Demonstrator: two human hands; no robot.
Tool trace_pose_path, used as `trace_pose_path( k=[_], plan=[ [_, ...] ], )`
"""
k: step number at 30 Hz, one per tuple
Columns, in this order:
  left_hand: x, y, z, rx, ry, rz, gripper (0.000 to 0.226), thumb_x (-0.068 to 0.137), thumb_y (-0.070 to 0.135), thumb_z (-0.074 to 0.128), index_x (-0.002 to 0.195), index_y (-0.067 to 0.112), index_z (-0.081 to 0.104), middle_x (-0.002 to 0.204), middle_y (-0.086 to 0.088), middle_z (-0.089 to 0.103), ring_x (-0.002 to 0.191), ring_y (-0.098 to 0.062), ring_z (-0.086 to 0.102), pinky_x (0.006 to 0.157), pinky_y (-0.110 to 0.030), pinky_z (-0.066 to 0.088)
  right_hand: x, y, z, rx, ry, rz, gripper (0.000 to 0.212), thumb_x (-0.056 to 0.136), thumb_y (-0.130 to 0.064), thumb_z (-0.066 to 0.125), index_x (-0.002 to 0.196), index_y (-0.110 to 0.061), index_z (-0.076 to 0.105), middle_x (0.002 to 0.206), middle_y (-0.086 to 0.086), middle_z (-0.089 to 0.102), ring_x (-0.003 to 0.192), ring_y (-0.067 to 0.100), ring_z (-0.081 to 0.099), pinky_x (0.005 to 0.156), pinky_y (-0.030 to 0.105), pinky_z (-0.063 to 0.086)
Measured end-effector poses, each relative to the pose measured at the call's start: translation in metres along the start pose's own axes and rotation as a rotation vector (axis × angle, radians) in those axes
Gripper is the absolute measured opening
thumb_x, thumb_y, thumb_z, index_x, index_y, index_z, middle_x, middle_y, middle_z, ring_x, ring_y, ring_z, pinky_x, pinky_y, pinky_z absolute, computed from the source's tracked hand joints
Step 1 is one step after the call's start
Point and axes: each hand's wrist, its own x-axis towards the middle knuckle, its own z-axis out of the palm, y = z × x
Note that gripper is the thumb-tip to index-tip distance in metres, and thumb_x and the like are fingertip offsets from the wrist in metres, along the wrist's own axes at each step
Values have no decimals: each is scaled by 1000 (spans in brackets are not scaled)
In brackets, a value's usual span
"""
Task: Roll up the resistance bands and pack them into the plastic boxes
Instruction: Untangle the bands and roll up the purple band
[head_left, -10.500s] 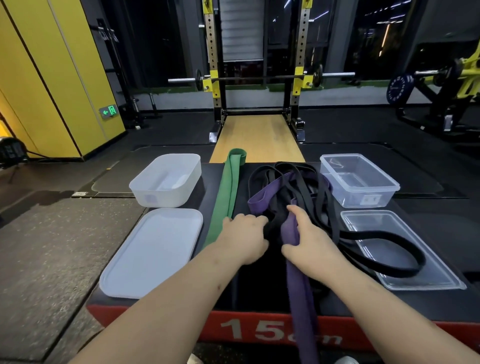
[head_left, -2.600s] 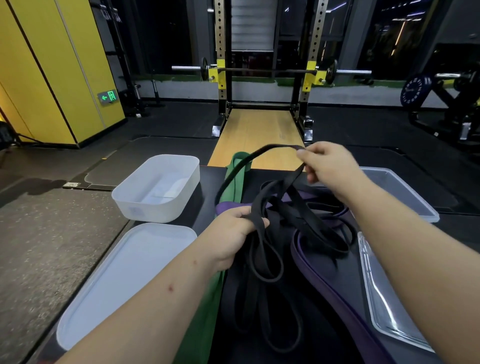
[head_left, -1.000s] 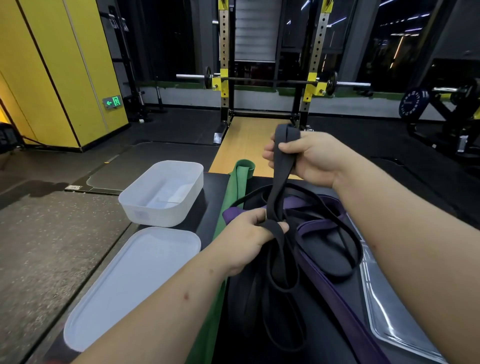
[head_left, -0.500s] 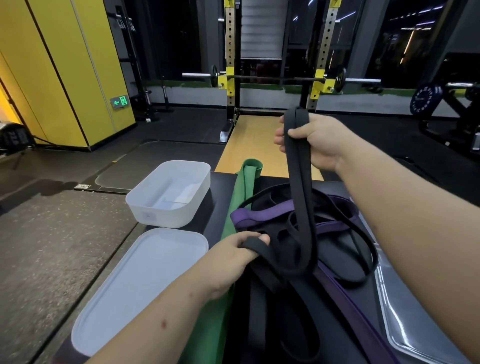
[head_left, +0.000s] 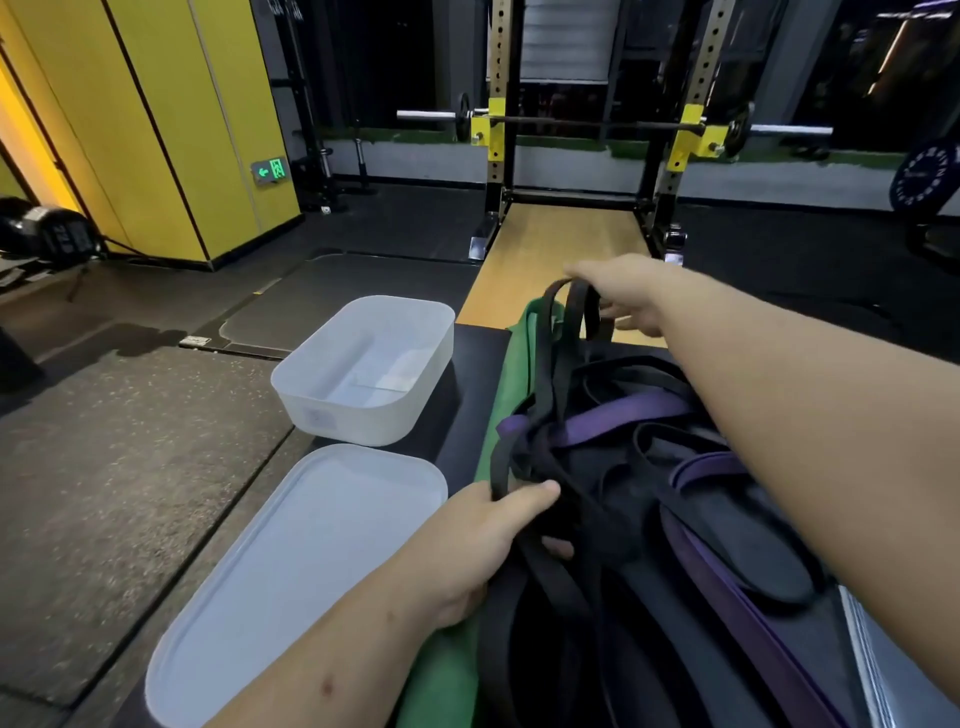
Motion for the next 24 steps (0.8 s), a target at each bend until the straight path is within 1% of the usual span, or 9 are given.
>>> trace_pose_path(
  k=[3, 5, 7, 9, 12, 14, 16, 20, 24],
  plan=[
    [1, 0, -1, 21, 4, 2, 28, 99, 28, 65, 106, 2, 75, 106, -28, 73, 104, -38, 73, 97, -53, 57, -1, 26, 9, -11, 21, 16, 46, 95, -57, 60, 122, -19, 63, 129, 3, 60, 118, 27, 60, 106, 46, 49],
    [-1, 1, 0, 19, -1, 10, 27, 97, 27, 67, 97, 2, 76, 100, -30, 73, 93, -40, 73, 86, -48, 61, -7, 42, 16, -39, 25, 32, 49, 99, -50, 57, 131, -13, 61, 125, 4, 63, 108, 23, 64, 93, 40, 55],
    [-3, 2, 2, 15, -15, 15, 27, 96, 29, 69, 97, 3, 76, 101, -29, 72, 84, -34, 69, 78, -41, 58, -23, 55, 25, -70, -6, 57, 45, 100, -45, 56, 123, -7, 65, 110, 8, 68, 92, 21, 67, 76, 34, 57],
    [-4, 2, 4, 26, -31, 20, 31, 95, 30, 70, 107, 2, 75, 111, -26, 72, 88, -29, 68, 77, -39, 56, -43, 64, 34, -84, -21, 62, 41, 101, -41, 55, 114, -4, 68, 100, 10, 69, 84, 22, 69, 68, 33, 57],
    [-8, 1, 7, 19, -21, 33, 23, 96, 24, 71, 106, 4, 76, 107, -16, 74, 91, -28, 71, 73, -39, 57, -80, 74, 40, -192, -15, 22, 42, 101, -43, 55, 101, -3, 71, 95, 13, 73, 88, 29, 74, 77, 39, 63],
    [-13, -1, 8, 16, 22, 46, 19, 97, 15, 68, 111, 3, 73, 102, -17, 73, 90, -31, 72, 72, -41, 58, -100, 77, 37, -303, -25, 11, 49, 101, -50, 54, 86, -6, 70, 85, 13, 72, 86, 31, 73, 87, 44, 62],
    [-18, -2, 8, 58, 45, 56, 23, 98, 7, 62, 120, 6, 67, 99, -22, 74, 88, -37, 71, 76, -44, 59, -119, 80, 30, -390, -42, 12, 60, 96, -63, 51, 82, -8, 70, 76, 9, 68, 76, 28, 68, 87, 44, 60],
    [-28, -1, 11, 140, 44, 69, 35, 96, -2, 52, 124, 14, 65, 93, -24, 75, 69, -33, 64, 72, -39, 56, -156, 78, 21, -543, -184, 24, 68, 92, -77, 46, 110, -16, 69, 98, 7, 75, 88, 23, 72, 80, 35, 53],
    [-32, 3, 17, 150, 57, 77, 41, 93, -4, 51, 124, 16, 67, 93, -24, 75, 66, -31, 61, 70, -37, 54, -178, 76, 24, -496, -283, 27, 85, 85, -81, 55, 147, -22, 47, 104, 1, 69, 89, 16, 72, 79, 33, 59]
  ],
)
